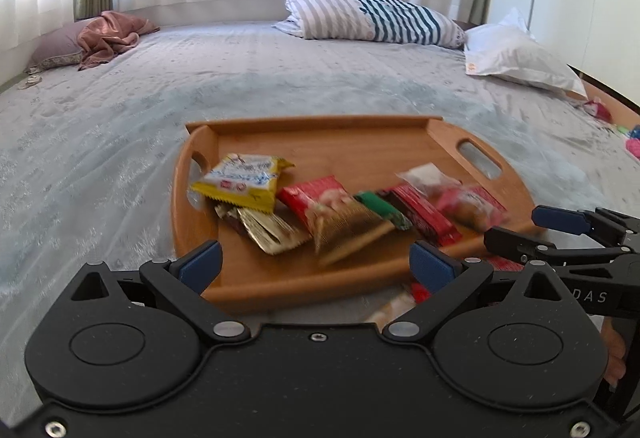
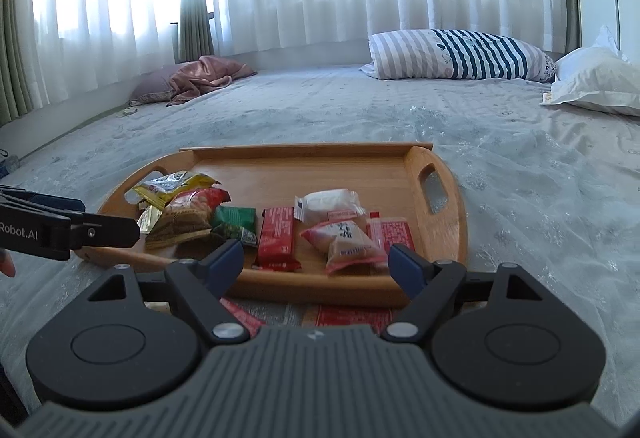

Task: Organize snacks
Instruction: 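Open both tools to release the snacks and pull back, then grasp the cream-wrapped bar with the left tool while the right tool grasps a red bar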

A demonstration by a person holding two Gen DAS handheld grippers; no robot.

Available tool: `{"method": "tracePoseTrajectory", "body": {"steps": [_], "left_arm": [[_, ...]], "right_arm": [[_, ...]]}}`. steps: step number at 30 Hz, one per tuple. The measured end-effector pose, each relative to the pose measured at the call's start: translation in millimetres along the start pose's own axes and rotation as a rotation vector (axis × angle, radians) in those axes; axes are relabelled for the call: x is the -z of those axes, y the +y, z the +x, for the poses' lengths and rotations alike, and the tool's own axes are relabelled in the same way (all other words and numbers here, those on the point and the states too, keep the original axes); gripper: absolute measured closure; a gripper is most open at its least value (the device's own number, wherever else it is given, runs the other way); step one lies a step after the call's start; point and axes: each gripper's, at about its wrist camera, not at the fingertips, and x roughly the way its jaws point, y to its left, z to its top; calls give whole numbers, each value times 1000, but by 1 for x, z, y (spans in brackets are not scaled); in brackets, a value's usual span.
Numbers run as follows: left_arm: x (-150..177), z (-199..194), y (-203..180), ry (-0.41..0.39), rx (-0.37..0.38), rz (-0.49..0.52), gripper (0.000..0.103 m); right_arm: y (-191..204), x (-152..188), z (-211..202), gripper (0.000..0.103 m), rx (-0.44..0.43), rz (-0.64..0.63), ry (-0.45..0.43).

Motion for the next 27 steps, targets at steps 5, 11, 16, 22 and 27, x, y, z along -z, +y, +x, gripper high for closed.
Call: {"method": "tracePoseTrajectory", "body": {"steps": [5, 11, 16, 22, 27], "left_arm": [[13, 6, -8, 74, 48, 27, 35], [26, 13, -17, 127, 114, 50, 53], [27, 13, -26, 119, 113, 94, 60], [29, 7, -27, 160, 171, 71, 74], [29, 1, -30, 143, 186, 75, 75]], "right_arm": [[1, 11, -12, 14, -1, -15, 17], [1, 25, -22, 14, -27, 6, 56], [4, 35, -28, 14, -44, 18, 80], [10, 42, -27, 14, -62, 16, 99], [16, 43, -26, 22, -80, 6, 99]]}}
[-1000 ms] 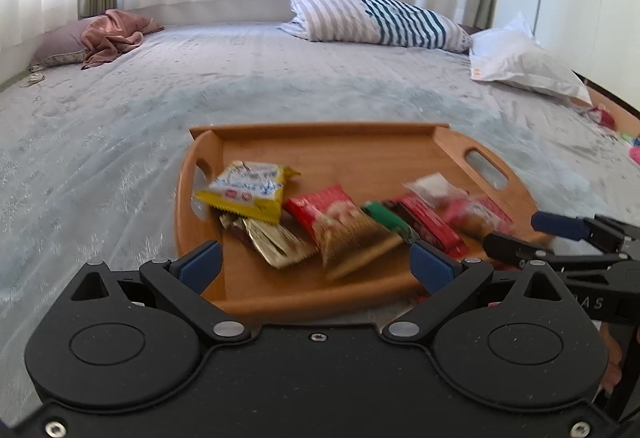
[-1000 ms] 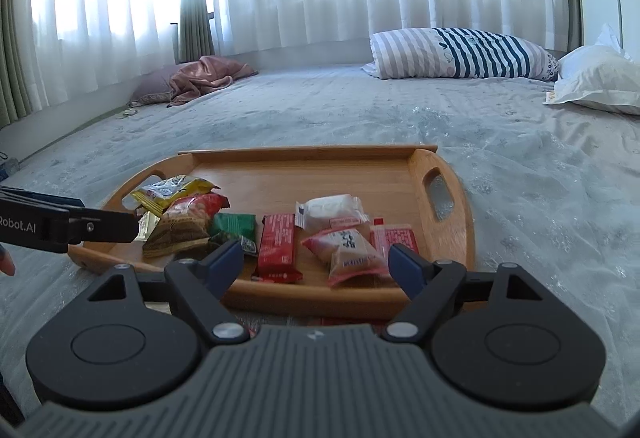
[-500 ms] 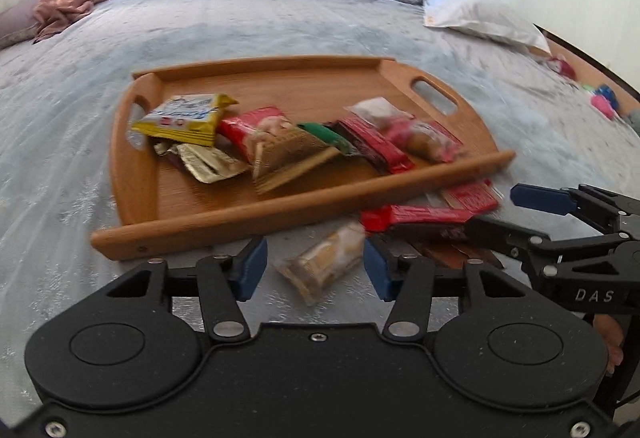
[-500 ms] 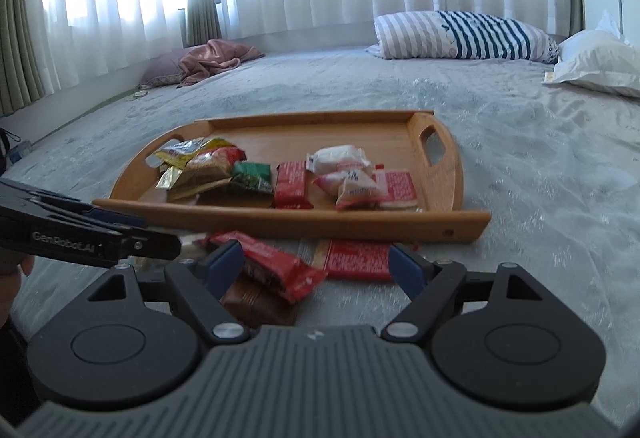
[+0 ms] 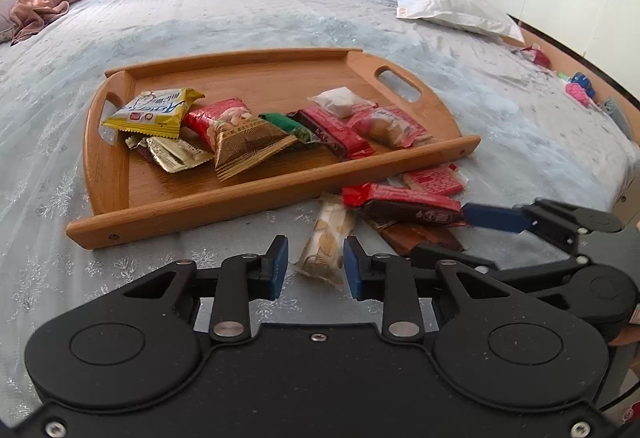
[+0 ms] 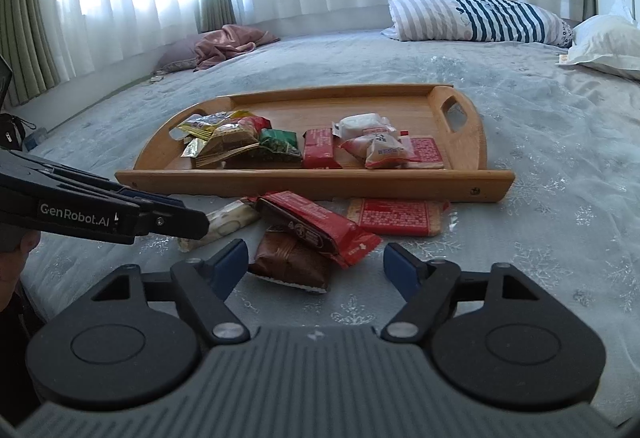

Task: Organize snacks
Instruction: 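Grasp the cream-wrapped bar with the left tool while the right tool grasps a red bar, then carry the cream bar and red bar over the tray with both tools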

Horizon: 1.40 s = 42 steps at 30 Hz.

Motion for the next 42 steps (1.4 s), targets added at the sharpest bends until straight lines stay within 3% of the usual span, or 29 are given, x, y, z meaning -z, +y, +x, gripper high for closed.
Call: {"method": "tracePoseTrajectory", "body": {"steps": [6, 10, 12, 15, 21, 30, 35, 37, 42], "left_arm": [[-3, 11, -6, 2, 6, 5, 75], [-3, 24, -9, 22, 9, 3, 75], [-2, 26, -10, 22, 4, 4, 82], [-1, 23, -13, 18, -1, 27, 82], [-2, 15, -8, 8, -25, 19, 82], [-4, 9, -1, -10, -61, 10, 82], [-2, 6, 2, -9, -71, 11, 82], [-1, 5, 3, -10, -74, 9, 82], [-1, 4, 5, -10, -78, -3, 82]], "right_arm": [[8, 2, 1, 34, -1, -24, 0], [9, 3, -2, 34, -9, -29, 1], [9, 3, -3, 34, -15, -29, 0], [10, 3, -7, 34, -15, -32, -10], [12, -3, -14, 22, 18, -40, -65], [13, -23, 12, 20, 55, -76, -59], [15, -28, 24, 33, 43, -76, -3], [17, -27, 23, 48, 40, -87, 5], [24, -24, 16, 62, 46, -94, 23]]}}
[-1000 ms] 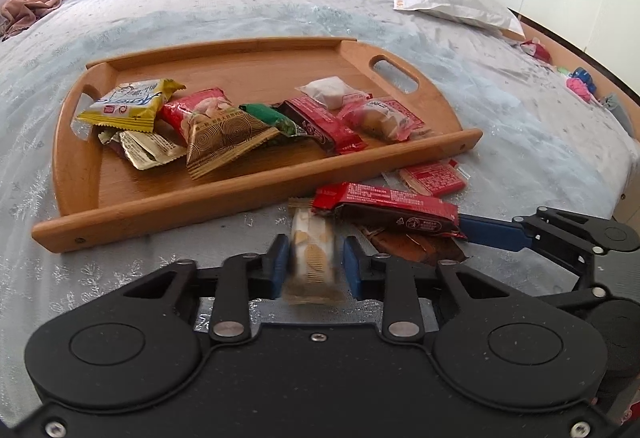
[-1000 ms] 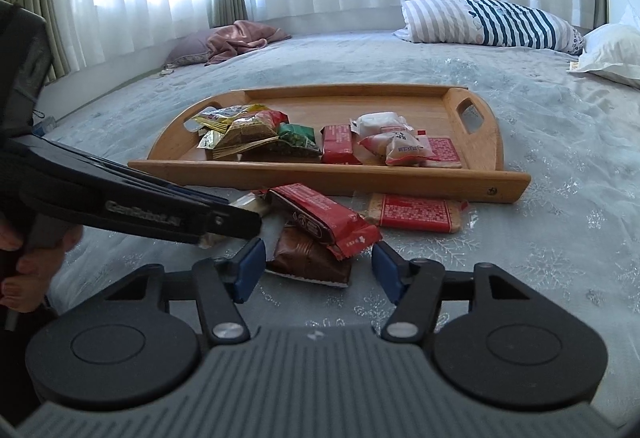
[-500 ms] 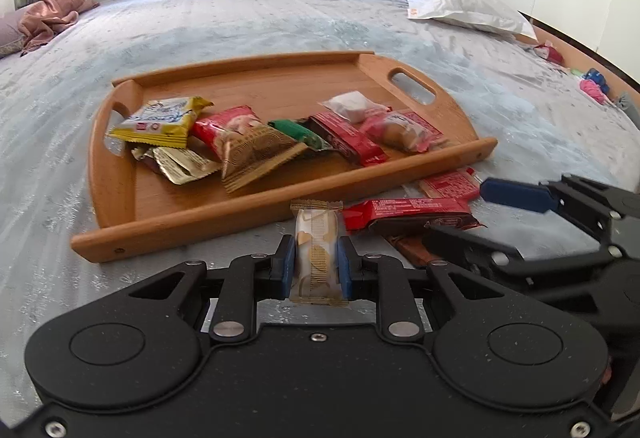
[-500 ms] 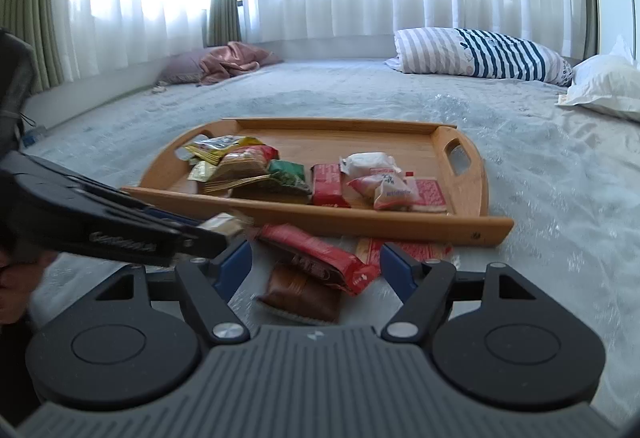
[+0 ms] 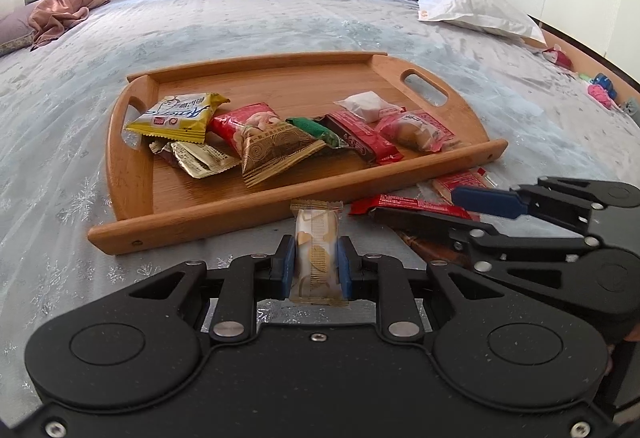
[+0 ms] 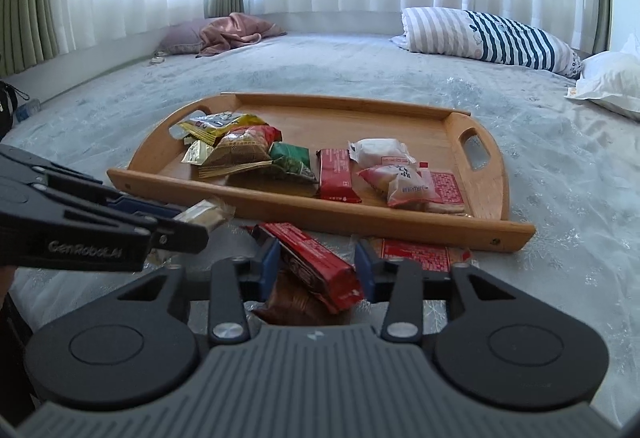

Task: Organize snacks
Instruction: 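Carry the cream bar and red bar over the tray with both tools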

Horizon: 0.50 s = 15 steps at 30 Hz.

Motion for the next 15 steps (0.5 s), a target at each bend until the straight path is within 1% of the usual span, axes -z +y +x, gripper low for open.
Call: {"method": "tracePoseTrajectory", "body": {"steps": [3, 6, 8, 12, 15], "left_arm": [[1, 1, 1, 4, -5, -3, 82], [1, 2, 1, 10, -8, -5, 82], [1, 2, 1, 10, -10, -7, 82], [1, 1, 2, 7, -13, -13, 82], [1, 0, 3, 5, -15, -17, 82]], "right_arm": [[2, -1, -7, 62, -34, 6, 12], [3, -3, -12, 54, -87, 4, 16], [6, -5, -12, 54, -99, -6, 14], [10, -6, -4, 54, -70, -16, 36], [12, -5, 2, 60, -91, -4, 52]]}}
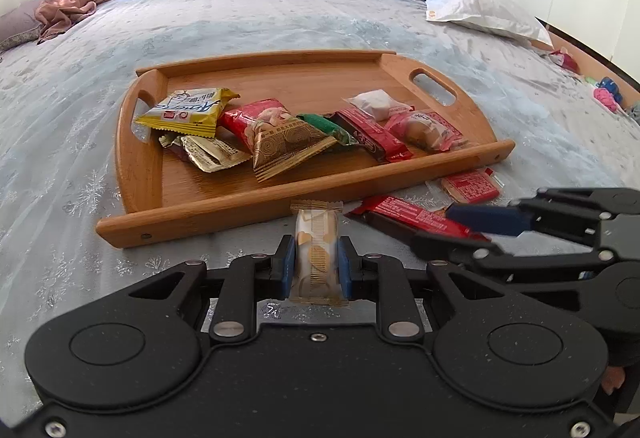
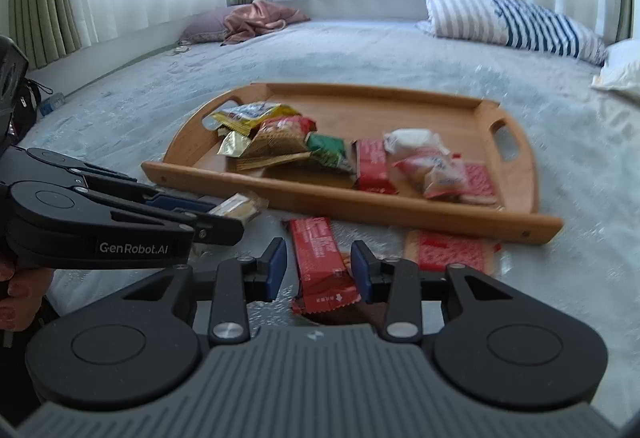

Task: Organize snacks
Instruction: 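Carry the cream bar and red bar over the tray with both tools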

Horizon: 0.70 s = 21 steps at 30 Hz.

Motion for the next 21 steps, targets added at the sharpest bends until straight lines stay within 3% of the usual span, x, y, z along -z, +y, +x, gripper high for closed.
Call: {"method": "tracePoseTrajectory", "body": {"steps": [6, 13, 21], "left_arm": [[0, -1, 2, 1, -8, -4, 82], [-1, -10, 3, -19, -2, -15, 82], [-17, -33, 2, -100, 13, -23, 82]], "right_arm": [[5, 2, 5, 73, 0, -6, -2], [8, 4, -3, 74, 13, -6, -28], [3, -5, -22, 74, 58, 27, -131]]}}
